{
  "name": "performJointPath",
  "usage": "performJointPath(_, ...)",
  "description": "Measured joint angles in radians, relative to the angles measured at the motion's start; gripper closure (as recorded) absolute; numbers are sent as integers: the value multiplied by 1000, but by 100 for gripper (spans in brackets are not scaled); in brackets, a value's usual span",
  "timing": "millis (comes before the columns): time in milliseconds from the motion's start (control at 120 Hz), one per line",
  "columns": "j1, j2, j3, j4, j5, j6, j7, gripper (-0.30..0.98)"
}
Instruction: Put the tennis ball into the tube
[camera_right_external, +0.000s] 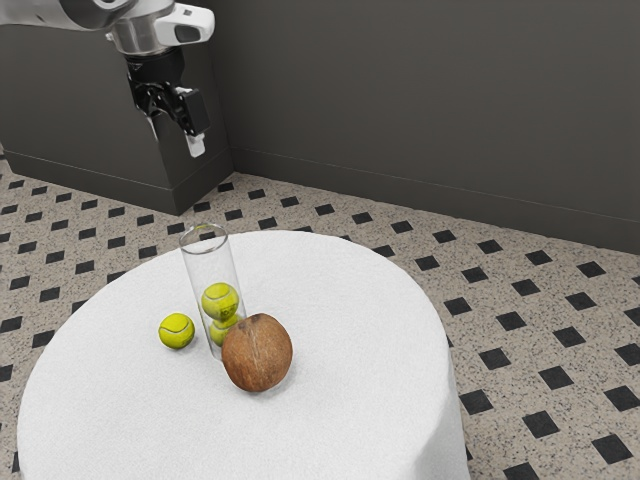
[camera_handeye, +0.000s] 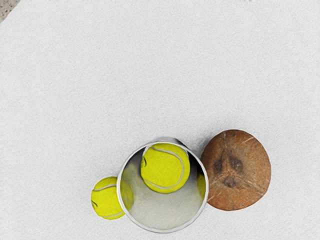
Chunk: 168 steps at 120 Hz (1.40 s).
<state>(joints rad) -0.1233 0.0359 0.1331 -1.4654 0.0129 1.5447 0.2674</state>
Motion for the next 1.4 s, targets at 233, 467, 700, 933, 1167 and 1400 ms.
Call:
performJointPath(233, 4, 1, -1, 0, -1, 3, 10, 0)
performJointPath(467, -29, -109, 28, -156, 8, -22, 16, 0)
performJointPath(700, 25, -215, 55, -382, 48, 57, 85, 0)
performJointPath(933, 36, -256, 118, -586, 56, 275, 282, 0)
performJointPath(1167, 37, -265, 172, -766, 57, 527, 538, 0)
performJointPath(1400, 38, -191, 204, -787, 53, 641, 756, 0)
